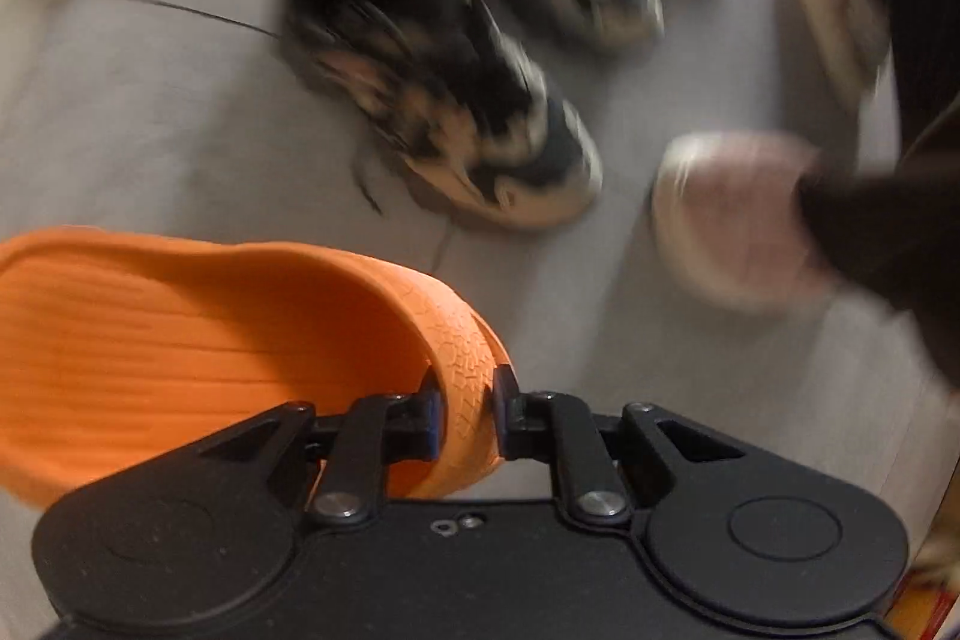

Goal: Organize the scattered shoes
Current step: 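Lower the orange slide beside the other orange slide, open left tool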

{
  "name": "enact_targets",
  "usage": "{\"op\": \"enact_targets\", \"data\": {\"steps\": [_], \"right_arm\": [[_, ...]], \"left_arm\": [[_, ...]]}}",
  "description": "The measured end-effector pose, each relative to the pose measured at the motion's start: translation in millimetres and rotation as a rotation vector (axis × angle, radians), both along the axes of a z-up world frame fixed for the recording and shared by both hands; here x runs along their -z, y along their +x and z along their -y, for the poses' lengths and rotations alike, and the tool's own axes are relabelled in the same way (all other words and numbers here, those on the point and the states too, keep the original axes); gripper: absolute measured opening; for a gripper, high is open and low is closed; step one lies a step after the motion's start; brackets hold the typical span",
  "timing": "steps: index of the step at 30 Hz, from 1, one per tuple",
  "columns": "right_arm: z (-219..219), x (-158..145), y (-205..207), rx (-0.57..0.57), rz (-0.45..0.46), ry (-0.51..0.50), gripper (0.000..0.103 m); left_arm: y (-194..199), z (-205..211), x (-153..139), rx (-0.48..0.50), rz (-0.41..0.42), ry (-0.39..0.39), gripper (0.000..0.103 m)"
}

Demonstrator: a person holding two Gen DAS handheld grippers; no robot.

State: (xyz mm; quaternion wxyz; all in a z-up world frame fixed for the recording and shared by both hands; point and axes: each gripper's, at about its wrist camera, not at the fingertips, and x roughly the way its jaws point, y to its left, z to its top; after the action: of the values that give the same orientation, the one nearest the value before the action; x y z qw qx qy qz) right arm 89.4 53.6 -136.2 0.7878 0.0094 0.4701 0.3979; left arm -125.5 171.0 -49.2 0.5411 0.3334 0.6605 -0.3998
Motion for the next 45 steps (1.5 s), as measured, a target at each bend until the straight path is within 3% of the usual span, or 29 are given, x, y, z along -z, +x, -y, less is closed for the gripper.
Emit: {"op": "enact_targets", "data": {"steps": [3,5,8,10,12,14,17,19,22,24,26,27,30,33,37,41,45], "right_arm": [[5,-1,-2,0.029,-0.003,-0.033,0.103],[8,-1,-2,0.045,-0.009,-0.041,0.103],[13,0,-2,0.067,-0.032,-0.035,0.103],[12,1,-1,0.07,-0.038,-0.032,0.103],[11,1,-1,0.063,-0.042,-0.025,0.103],[9,3,0,0.056,-0.038,-0.03,0.103],[10,8,4,0.053,-0.051,-0.031,0.103],[11,16,9,0.071,-0.085,-0.021,0.103],[10,24,15,0.096,-0.127,-0.012,0.103],[9,24,13,0.09,-0.129,-0.008,0.103],[7,22,11,0.076,-0.12,-0.013,0.103],[7,22,8,0.066,-0.115,-0.02,0.103],[6,23,5,0.052,-0.123,-0.031,0.103],[6,27,6,0.057,-0.143,-0.03,0.103],[3,28,6,0.052,-0.153,-0.025,0.103],[2,23,3,0.026,-0.135,-0.033,0.103],[3,24,3,0.034,-0.142,-0.034,0.103]], "left_arm": [[0,13,28,0.085,-0.038,-0.033,0.016],[5,12,33,0.079,-0.037,-0.059,0.016],[18,0,51,0.043,-0.034,-0.049,0.026],[30,-15,57,-0.043,-0.058,-0.068,0.028],[31,-24,53,-0.087,-0.025,-0.077,0.028],[27,-31,42,-0.122,0.023,-0.087,0.035],[23,-48,21,-0.267,0.026,-0.221,0.04],[21,-47,23,-0.278,0.008,-0.244,0.041],[7,-29,40,-0.156,-0.002,-0.185,0.042],[-3,-19,42,-0.029,0.033,-0.094,0.051],[-6,-10,39,0.06,0.069,-0.041,0.075],[-8,-5,36,0.114,0.108,0.0,0.077],[-7,5,20,0.169,0.182,0.041,0.077],[-18,14,24,0.305,0.26,0.073,0.075],[-27,22,22,0.41,0.416,0.028,0.072],[-31,21,30,0.389,0.364,0.068,0.085],[-16,2,13,0.121,0.347,0.0,0.086]]}}
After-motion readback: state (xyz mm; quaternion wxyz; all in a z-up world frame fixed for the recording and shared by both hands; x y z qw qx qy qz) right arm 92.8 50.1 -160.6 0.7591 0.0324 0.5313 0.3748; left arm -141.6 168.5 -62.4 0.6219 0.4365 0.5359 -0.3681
